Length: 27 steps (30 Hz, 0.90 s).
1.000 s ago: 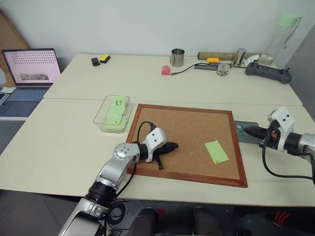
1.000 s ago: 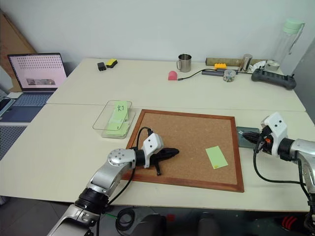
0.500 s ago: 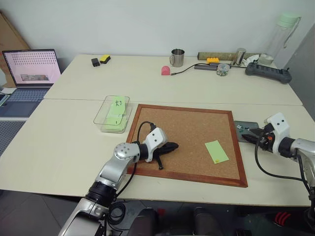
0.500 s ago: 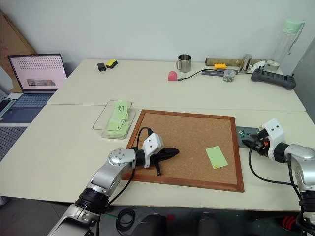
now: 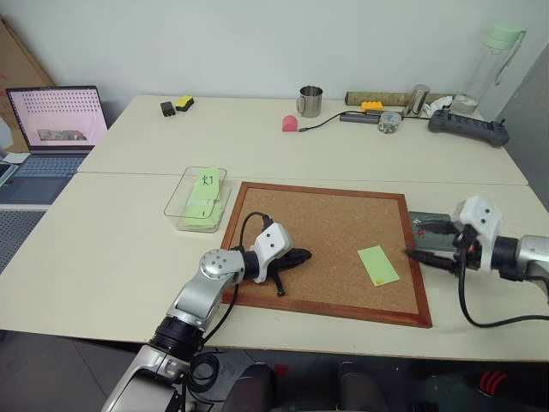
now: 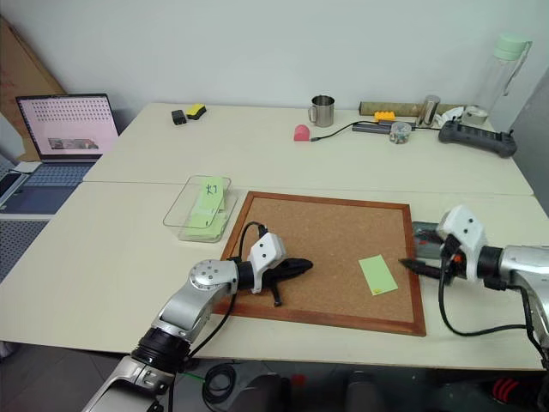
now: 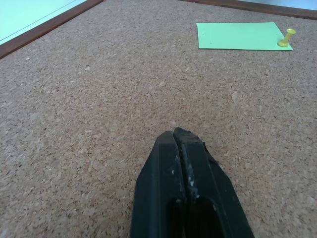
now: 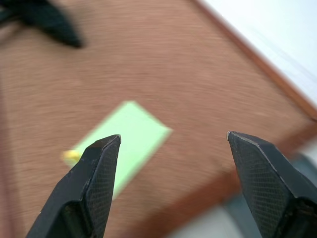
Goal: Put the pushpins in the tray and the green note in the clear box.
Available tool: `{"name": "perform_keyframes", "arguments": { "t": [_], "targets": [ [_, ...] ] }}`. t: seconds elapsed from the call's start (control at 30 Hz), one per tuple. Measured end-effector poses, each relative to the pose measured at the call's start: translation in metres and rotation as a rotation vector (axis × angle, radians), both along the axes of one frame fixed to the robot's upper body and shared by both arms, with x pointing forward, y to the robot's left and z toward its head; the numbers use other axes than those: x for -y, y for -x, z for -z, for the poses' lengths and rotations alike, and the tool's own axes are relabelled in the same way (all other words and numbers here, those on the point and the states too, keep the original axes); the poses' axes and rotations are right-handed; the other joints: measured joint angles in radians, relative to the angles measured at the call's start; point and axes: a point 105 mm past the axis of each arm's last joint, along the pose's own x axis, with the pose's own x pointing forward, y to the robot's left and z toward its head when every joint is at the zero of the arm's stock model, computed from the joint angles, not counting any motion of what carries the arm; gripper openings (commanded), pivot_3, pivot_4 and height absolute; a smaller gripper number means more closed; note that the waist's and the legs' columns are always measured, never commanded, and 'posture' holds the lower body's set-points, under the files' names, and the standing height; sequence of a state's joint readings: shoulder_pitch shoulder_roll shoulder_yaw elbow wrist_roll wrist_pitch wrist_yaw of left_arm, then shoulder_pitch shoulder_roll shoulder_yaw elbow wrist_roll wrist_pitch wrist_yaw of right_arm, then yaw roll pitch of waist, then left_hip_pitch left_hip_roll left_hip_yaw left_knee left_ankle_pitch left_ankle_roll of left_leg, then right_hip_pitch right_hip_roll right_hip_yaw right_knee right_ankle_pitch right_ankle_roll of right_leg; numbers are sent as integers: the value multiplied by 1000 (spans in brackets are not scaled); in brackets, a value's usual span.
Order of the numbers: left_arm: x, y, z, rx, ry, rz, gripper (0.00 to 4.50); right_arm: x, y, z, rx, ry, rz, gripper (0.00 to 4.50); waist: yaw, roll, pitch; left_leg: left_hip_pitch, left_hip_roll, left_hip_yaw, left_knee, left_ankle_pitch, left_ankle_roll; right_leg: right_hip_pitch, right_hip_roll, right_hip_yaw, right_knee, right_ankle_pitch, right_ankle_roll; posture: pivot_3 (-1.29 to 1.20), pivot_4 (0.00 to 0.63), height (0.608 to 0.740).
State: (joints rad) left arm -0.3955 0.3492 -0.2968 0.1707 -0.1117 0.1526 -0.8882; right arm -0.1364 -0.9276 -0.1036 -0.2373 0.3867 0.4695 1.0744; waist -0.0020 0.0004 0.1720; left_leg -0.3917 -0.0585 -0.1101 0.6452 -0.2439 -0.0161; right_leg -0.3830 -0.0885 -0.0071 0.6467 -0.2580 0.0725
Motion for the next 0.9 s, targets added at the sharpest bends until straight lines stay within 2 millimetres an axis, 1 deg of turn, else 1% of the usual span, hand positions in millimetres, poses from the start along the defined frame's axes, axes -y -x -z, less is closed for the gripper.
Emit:
{"name": "perform_keyframes", "arguments": {
  "t": [0.1,0.2,0.27,0.5,0.53,0.57,0.8,0.9],
  "targets": [
    [1,-1,-1,3,1,1,0,-14,6,12,-38,1,-57,3598,0,0,0,0,0,0,0,0,0,0,0,0,0,0,0,0,150,740],
    [1,-1,-1,4,1,3,0,-22,10,24,-61,14,-94,3598,1,0,0,0,0,0,0,0,0,0,0,0,0,0,0,0,150,740],
    [1,-1,-1,4,2,4,0,-23,10,29,-70,26,-102,3598,1,0,0,0,0,0,0,0,0,0,0,0,0,0,0,0,150,740],
    [1,0,-1,5,2,3,0,-17,8,38,-60,53,-107,3598,1,0,0,0,0,0,0,0,0,0,0,0,0,0,0,0,150,740],
    [1,0,-1,5,2,3,0,-18,8,40,-62,52,-112,3241,1,0,0,0,0,0,0,0,0,0,0,0,0,0,0,0,150,740],
    [1,0,-1,5,2,3,0,-18,8,42,-63,52,-116,3180,1,0,0,0,0,0,0,0,0,0,0,0,0,0,0,0,150,740],
    [1,0,-1,5,2,3,0,-20,6,47,-42,52,-122,1688,1,0,0,0,0,0,0,0,0,0,0,0,0,0,0,0,150,740],
    [1,-1,-1,5,2,2,0,-20,7,48,-40,51,-132,1146,1,0,0,0,0,0,0,0,0,0,0,0,0,0,0,0,150,740]
  ]
}}
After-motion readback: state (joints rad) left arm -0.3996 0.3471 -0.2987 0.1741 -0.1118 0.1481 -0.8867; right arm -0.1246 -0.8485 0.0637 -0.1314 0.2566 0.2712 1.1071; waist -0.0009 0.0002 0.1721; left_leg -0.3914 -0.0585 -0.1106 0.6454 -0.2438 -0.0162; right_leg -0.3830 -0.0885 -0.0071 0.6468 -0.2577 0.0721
